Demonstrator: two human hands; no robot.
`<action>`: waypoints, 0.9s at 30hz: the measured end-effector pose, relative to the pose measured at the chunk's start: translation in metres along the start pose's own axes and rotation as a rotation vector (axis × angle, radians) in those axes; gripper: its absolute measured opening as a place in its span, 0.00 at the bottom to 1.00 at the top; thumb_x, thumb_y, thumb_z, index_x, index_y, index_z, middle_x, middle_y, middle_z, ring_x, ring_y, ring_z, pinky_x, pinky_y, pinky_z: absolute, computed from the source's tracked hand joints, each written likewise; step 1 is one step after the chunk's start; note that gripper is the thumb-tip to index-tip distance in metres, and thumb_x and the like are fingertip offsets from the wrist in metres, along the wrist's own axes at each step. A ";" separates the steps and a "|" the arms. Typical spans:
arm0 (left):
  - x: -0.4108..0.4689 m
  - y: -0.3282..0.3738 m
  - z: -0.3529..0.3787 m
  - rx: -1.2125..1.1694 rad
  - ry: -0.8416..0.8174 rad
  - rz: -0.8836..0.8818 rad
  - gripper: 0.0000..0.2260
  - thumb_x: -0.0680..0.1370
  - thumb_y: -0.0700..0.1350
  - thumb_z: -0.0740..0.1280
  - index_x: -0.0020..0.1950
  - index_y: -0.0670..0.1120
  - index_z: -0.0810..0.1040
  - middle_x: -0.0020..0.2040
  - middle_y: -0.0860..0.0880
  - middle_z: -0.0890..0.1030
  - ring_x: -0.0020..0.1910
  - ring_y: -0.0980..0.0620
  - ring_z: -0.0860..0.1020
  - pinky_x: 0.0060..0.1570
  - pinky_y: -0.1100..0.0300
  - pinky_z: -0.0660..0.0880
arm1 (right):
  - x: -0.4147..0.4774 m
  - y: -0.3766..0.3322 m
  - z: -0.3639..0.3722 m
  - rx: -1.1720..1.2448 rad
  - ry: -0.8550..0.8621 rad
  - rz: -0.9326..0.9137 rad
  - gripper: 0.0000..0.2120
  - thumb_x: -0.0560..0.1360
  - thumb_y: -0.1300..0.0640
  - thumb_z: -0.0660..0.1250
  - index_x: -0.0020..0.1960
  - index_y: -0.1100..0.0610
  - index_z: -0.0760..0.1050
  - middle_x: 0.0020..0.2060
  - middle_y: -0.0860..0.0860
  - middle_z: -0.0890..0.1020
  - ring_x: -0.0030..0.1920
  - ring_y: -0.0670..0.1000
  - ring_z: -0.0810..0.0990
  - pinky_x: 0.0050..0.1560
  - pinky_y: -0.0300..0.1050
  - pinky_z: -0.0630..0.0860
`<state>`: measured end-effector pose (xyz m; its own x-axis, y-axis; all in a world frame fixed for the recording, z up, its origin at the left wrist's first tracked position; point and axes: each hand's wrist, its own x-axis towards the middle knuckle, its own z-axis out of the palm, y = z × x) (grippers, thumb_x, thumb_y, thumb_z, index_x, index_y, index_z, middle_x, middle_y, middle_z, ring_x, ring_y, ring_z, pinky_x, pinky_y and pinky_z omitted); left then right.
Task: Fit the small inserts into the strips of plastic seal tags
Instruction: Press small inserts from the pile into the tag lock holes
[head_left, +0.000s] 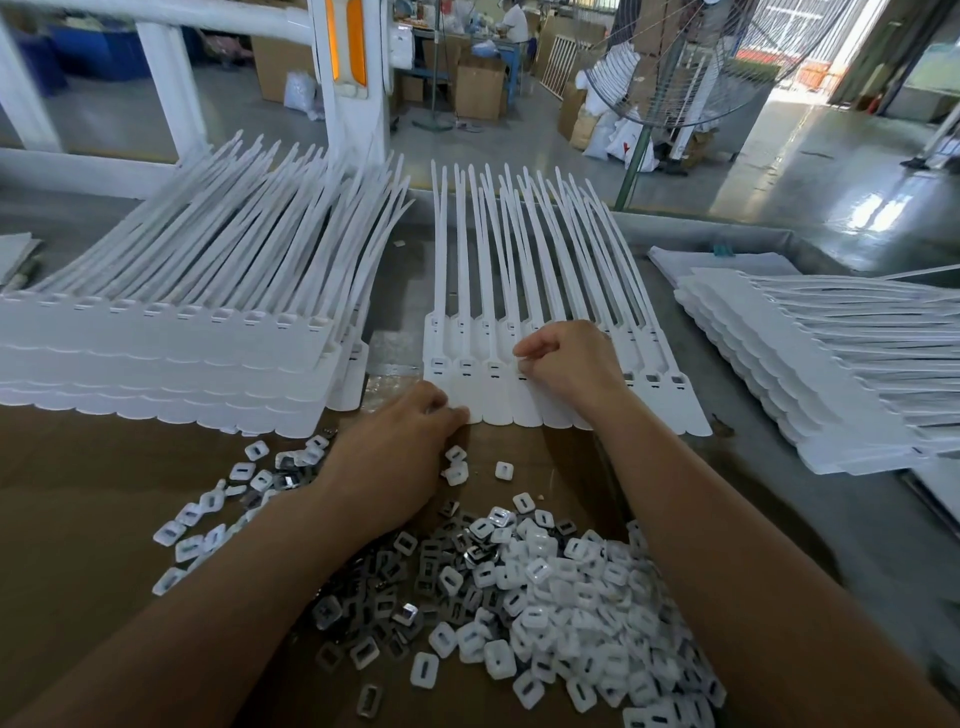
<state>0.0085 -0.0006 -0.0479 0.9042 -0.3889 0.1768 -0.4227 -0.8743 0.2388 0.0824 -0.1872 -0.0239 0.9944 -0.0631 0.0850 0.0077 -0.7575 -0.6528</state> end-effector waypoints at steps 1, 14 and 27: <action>0.000 0.000 0.000 0.001 0.000 -0.001 0.22 0.75 0.40 0.60 0.69 0.53 0.67 0.66 0.50 0.67 0.60 0.52 0.70 0.53 0.53 0.75 | 0.000 0.000 0.000 0.006 -0.002 0.009 0.07 0.71 0.60 0.71 0.47 0.51 0.82 0.49 0.48 0.82 0.52 0.47 0.78 0.56 0.45 0.73; -0.003 0.000 -0.001 -0.002 -0.010 -0.012 0.23 0.76 0.40 0.59 0.70 0.53 0.65 0.67 0.51 0.65 0.60 0.51 0.71 0.53 0.54 0.75 | 0.008 -0.009 -0.003 -0.057 -0.044 0.115 0.03 0.70 0.63 0.70 0.42 0.60 0.81 0.43 0.50 0.82 0.41 0.49 0.77 0.45 0.43 0.75; 0.000 0.003 -0.004 -0.010 -0.019 -0.010 0.22 0.76 0.39 0.58 0.69 0.53 0.66 0.66 0.51 0.66 0.60 0.51 0.71 0.54 0.54 0.74 | -0.020 0.009 -0.021 0.028 -0.269 -0.076 0.13 0.75 0.58 0.67 0.59 0.54 0.76 0.53 0.48 0.78 0.55 0.47 0.76 0.56 0.40 0.69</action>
<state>0.0070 -0.0017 -0.0439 0.9092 -0.3857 0.1567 -0.4143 -0.8751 0.2500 0.0608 -0.2066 -0.0155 0.9832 0.1705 -0.0659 0.0824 -0.7352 -0.6728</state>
